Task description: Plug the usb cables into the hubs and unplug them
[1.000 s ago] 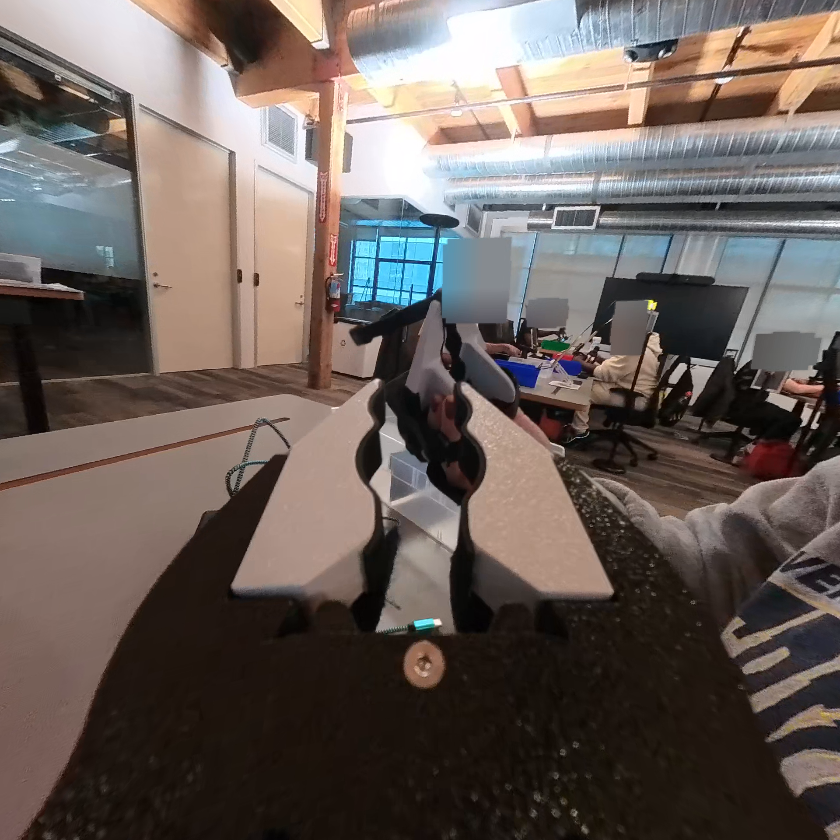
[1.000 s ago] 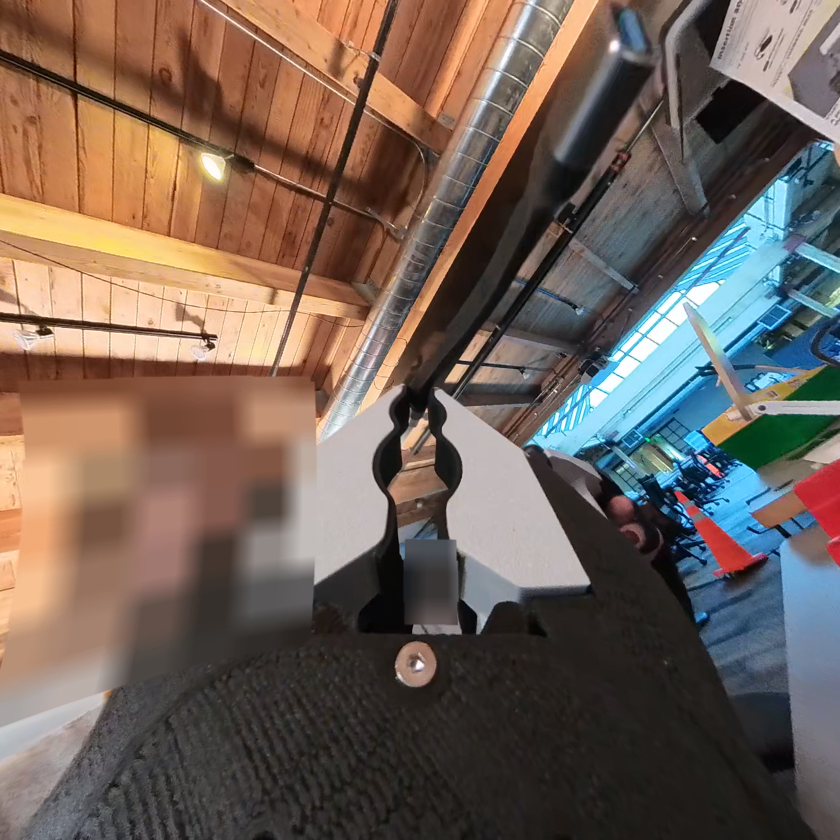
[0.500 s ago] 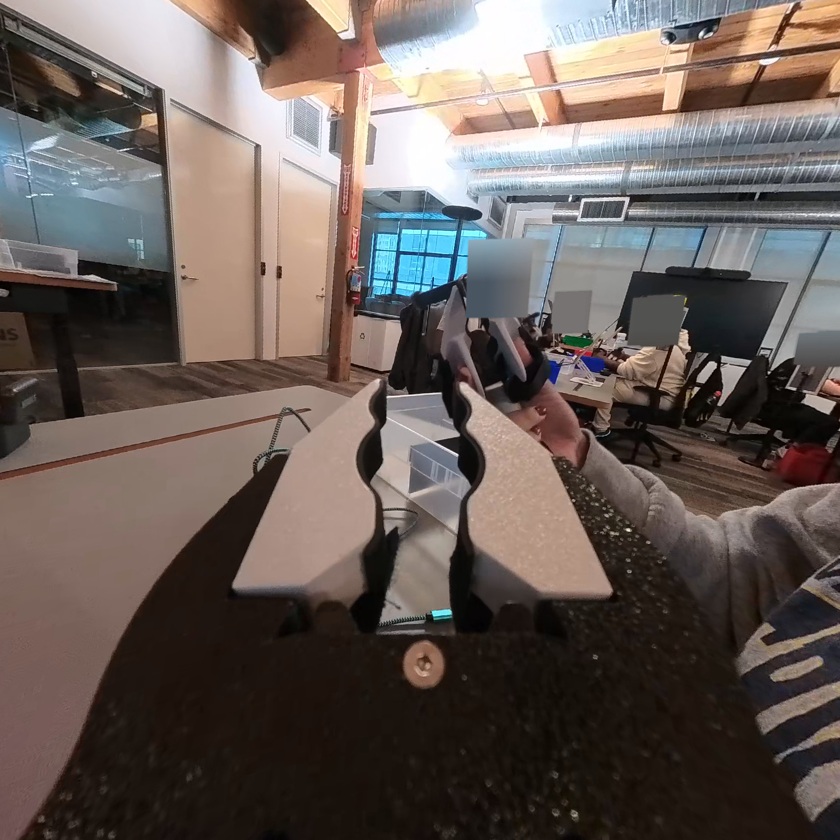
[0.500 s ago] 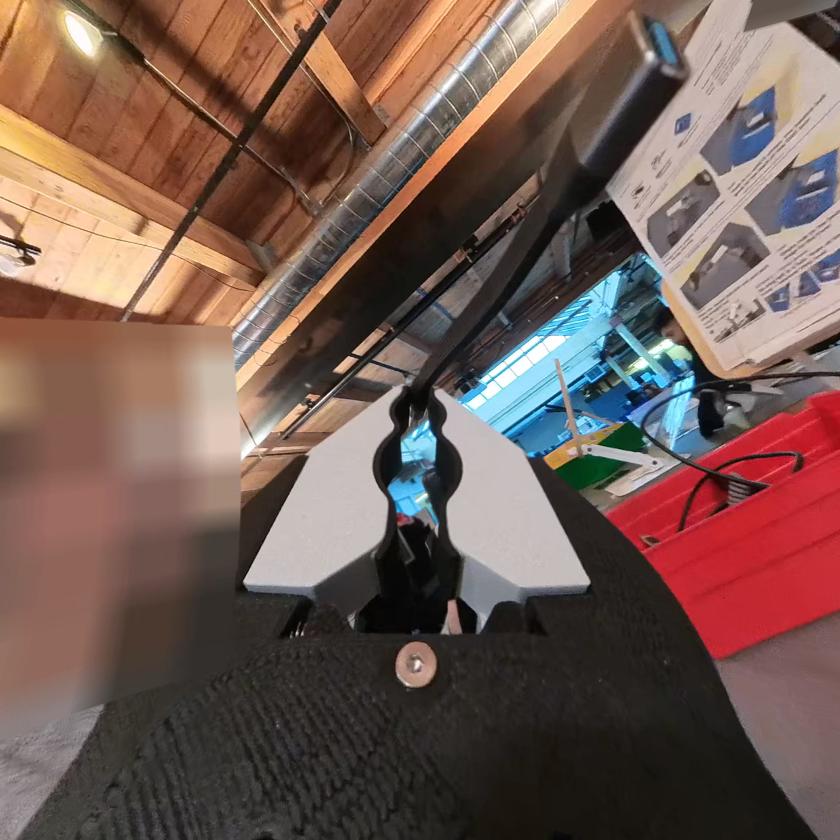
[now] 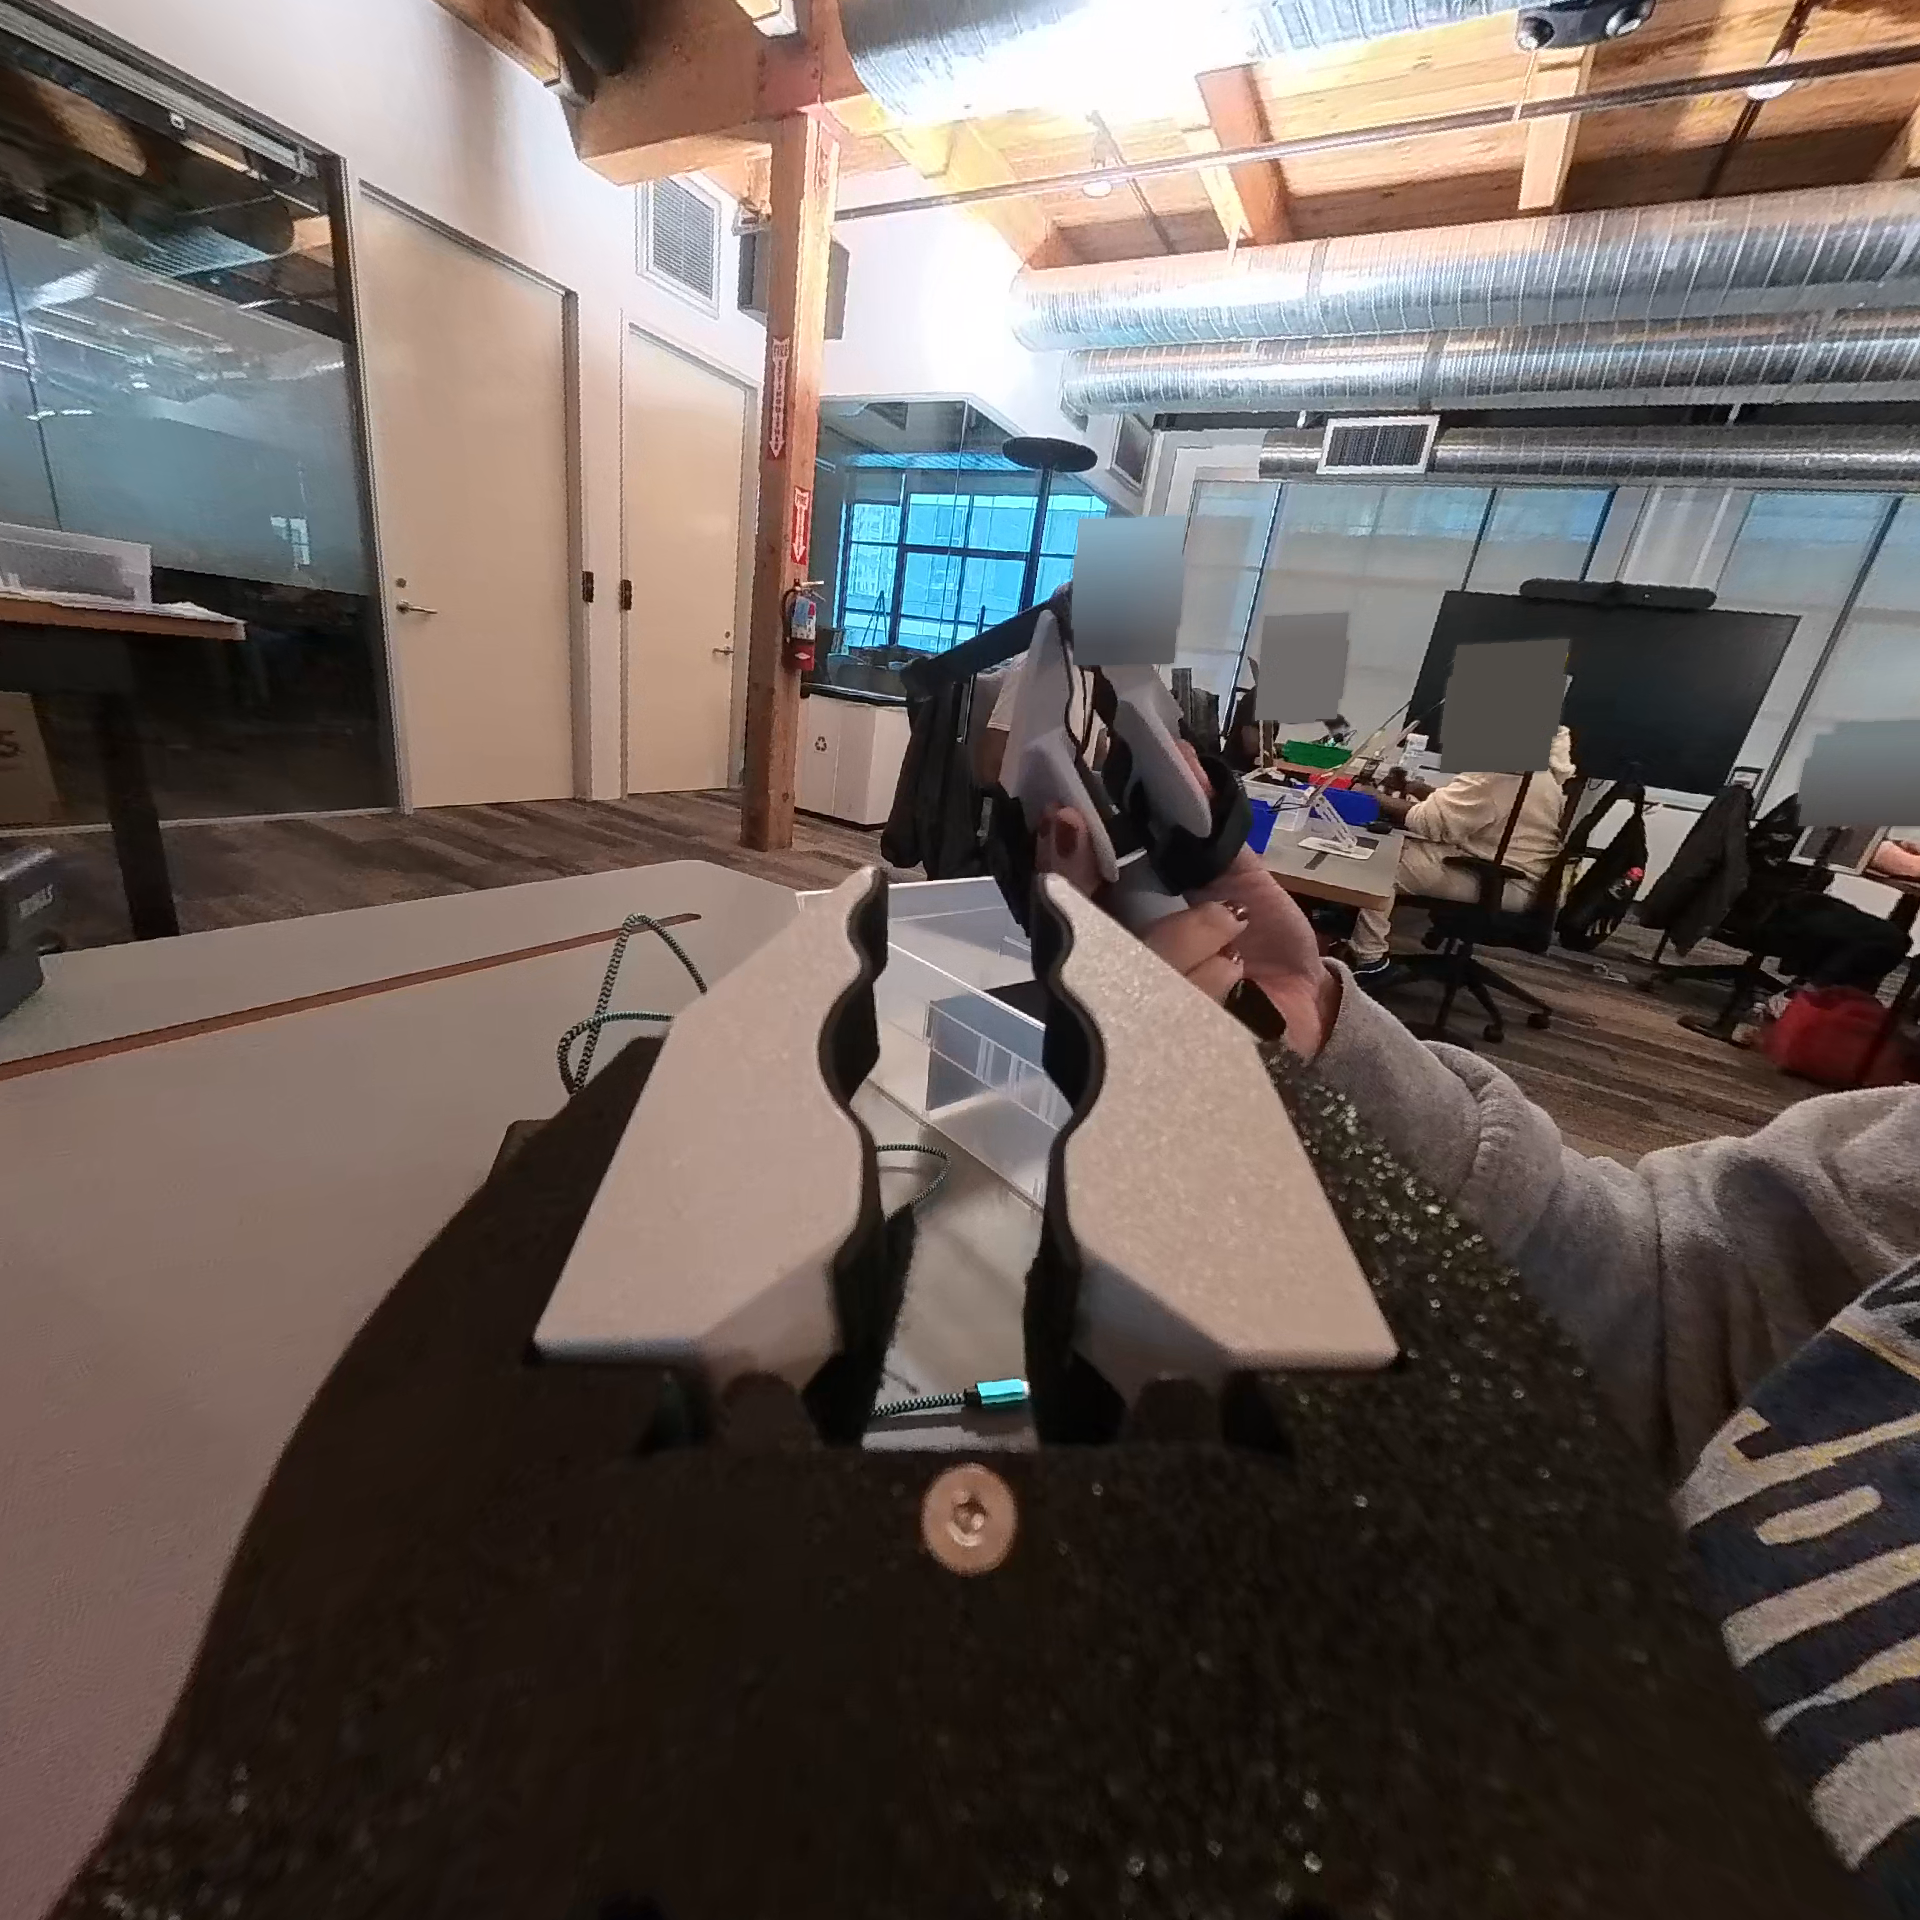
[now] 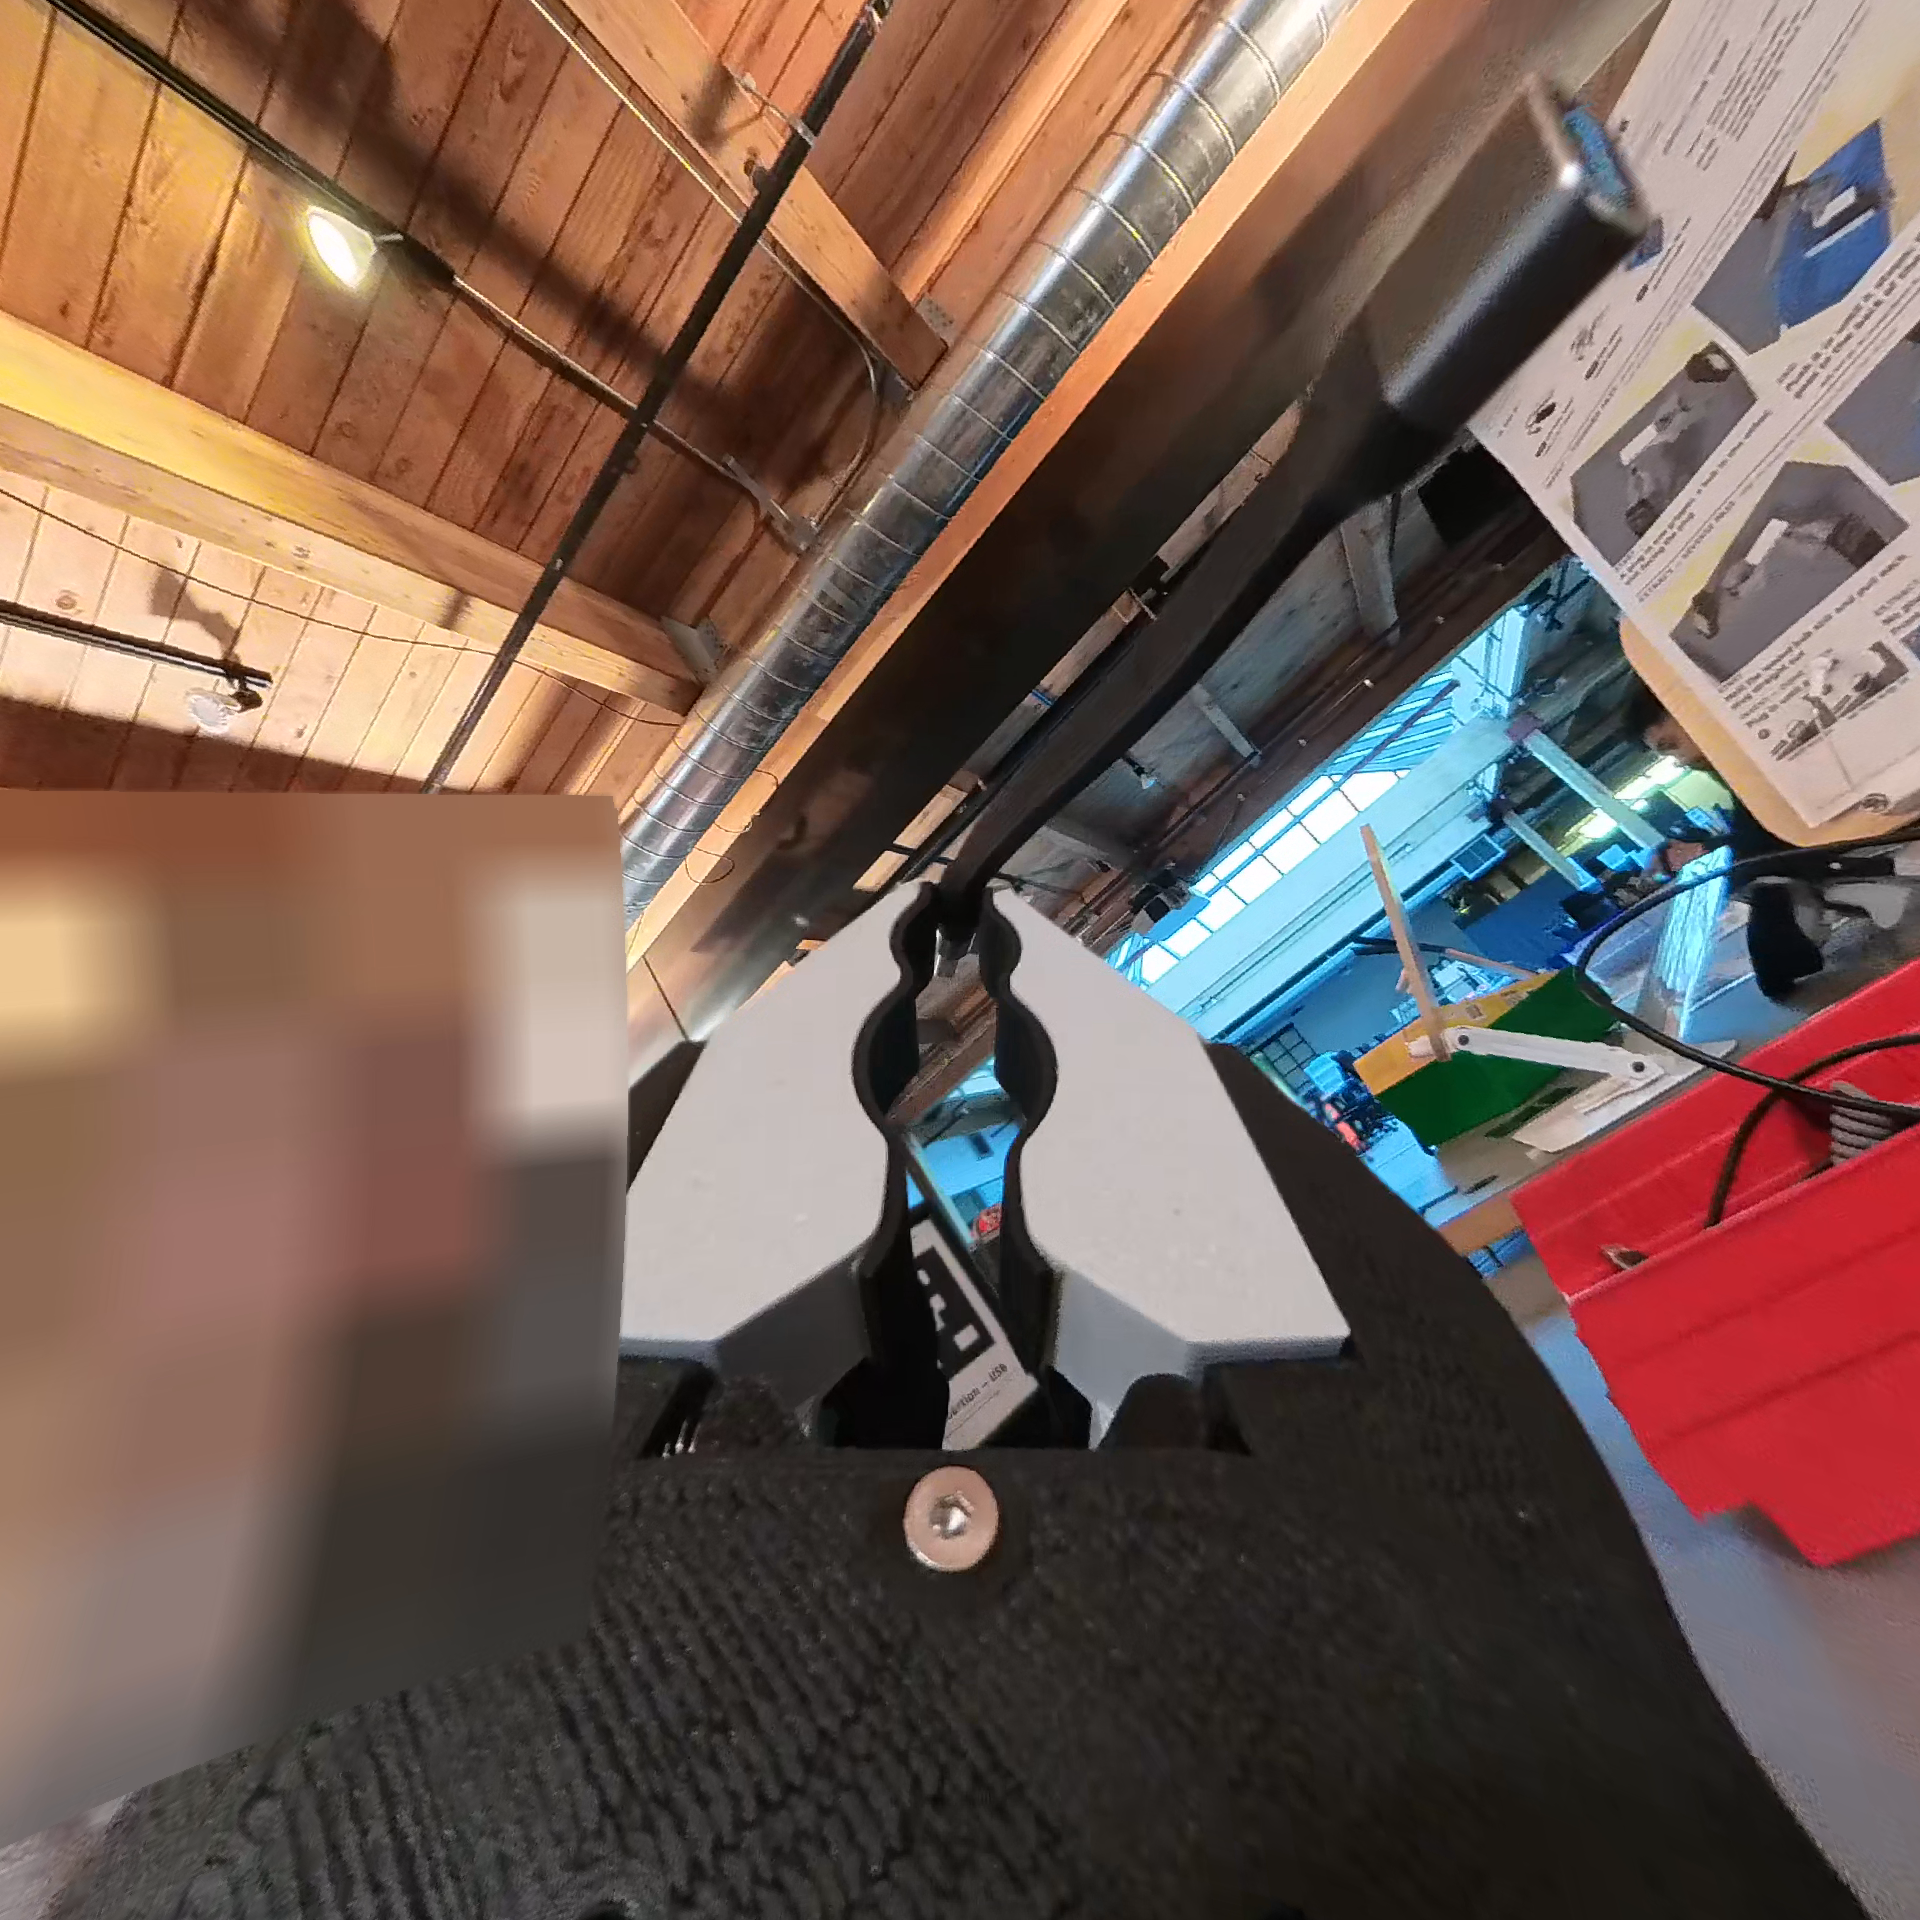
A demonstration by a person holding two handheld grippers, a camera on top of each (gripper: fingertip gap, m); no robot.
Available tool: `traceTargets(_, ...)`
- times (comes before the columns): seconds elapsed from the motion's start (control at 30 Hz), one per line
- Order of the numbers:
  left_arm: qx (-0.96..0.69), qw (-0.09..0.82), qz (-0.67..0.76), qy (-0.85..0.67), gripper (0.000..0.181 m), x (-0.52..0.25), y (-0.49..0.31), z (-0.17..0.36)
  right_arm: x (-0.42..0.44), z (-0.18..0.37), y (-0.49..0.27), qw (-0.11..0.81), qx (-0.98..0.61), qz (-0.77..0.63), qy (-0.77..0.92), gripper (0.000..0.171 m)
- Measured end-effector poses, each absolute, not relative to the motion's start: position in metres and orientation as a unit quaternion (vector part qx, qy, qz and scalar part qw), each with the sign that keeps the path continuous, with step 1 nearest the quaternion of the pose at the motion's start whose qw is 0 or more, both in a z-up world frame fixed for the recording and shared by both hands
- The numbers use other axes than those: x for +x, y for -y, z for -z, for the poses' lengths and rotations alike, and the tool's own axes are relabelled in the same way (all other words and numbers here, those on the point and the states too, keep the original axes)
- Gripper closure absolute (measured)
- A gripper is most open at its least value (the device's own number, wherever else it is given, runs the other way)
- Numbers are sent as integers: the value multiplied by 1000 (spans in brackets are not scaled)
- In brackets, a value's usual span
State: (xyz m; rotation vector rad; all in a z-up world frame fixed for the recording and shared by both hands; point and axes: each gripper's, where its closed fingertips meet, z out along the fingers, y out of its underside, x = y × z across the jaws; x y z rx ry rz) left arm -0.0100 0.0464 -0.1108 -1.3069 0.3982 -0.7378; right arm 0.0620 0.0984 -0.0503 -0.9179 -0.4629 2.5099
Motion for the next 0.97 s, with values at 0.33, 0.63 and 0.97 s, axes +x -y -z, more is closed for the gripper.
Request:
traceTargets(0.33, -615, 702, 308, -185, 156, -10, -56, 123, 57, 57, -102, 232, -356, -888, 177, 166)
traceTargets(0.63, -762, 595, 87, -242, 138, -29, -122, 229, 6, 179, -152, 456, -645, -488, 370, 166)
traceTargets(0.97, -847, 475, 31, -238, 103, -53, -179, 304, -1, 209, -179, 486, -694, -355, 395, 166)
